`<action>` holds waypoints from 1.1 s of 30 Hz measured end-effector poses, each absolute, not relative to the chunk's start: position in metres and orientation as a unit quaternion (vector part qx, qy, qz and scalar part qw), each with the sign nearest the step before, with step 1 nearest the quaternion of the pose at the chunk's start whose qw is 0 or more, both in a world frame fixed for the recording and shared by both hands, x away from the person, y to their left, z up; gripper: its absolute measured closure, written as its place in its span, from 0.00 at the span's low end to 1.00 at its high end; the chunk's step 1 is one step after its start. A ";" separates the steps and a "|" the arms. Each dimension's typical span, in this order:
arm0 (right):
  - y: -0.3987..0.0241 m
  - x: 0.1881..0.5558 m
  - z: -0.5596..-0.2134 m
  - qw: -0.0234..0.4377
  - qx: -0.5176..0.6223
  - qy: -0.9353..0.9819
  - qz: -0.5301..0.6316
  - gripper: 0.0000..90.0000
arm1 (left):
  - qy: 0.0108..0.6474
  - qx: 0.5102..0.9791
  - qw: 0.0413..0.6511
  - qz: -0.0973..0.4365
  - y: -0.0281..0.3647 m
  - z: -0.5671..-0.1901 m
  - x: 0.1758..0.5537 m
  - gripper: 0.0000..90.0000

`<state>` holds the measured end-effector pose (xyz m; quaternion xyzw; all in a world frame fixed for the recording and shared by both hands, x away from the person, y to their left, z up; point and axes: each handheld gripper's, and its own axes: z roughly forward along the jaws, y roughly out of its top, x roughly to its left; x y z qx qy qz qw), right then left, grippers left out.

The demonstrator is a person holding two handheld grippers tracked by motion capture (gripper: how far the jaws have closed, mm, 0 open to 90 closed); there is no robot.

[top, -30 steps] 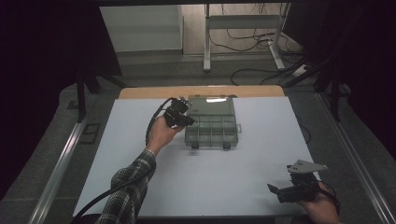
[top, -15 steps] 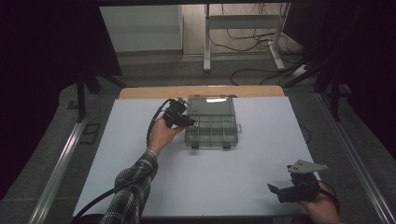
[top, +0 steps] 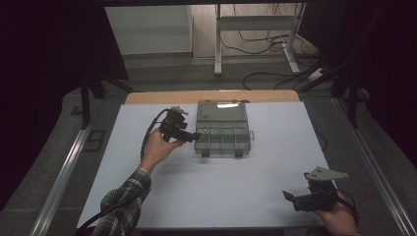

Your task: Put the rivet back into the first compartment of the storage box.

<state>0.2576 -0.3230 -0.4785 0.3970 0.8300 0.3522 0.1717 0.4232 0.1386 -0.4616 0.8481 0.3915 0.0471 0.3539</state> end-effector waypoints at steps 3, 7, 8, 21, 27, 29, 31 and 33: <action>-0.325 0.258 -0.478 0.169 0.404 0.824 0.358 0.00 | 0.392 0.847 0.357 0.048 0.144 -0.458 0.415 0.16; -0.325 0.258 -0.477 0.168 0.408 0.820 0.364 0.00 | 0.389 0.847 0.360 0.045 0.149 -0.455 0.402 0.12; -0.325 0.258 -0.477 0.168 0.408 0.820 0.364 0.00 | 0.386 0.848 0.360 0.046 0.150 -0.455 0.399 0.12; -0.322 0.258 -0.479 0.167 0.402 0.828 0.355 0.00 | 0.371 0.843 0.386 0.060 0.167 -0.458 0.356 0.01; -0.322 0.258 -0.479 0.168 0.400 0.829 0.352 0.00 | 0.374 0.837 0.394 0.068 0.177 -0.463 0.340 0.00; -0.322 0.258 -0.479 0.168 0.400 0.829 0.354 0.00 | 0.375 0.836 0.395 0.071 0.180 -0.465 0.334 0.00; -0.322 0.258 -0.479 0.168 0.404 0.825 0.358 0.00 | 0.376 0.835 0.395 0.072 0.182 -0.467 0.328 0.00; -0.322 0.258 -0.479 0.169 0.406 0.823 0.361 0.00 | 0.376 0.836 0.392 0.077 0.185 -0.468 0.323 0.00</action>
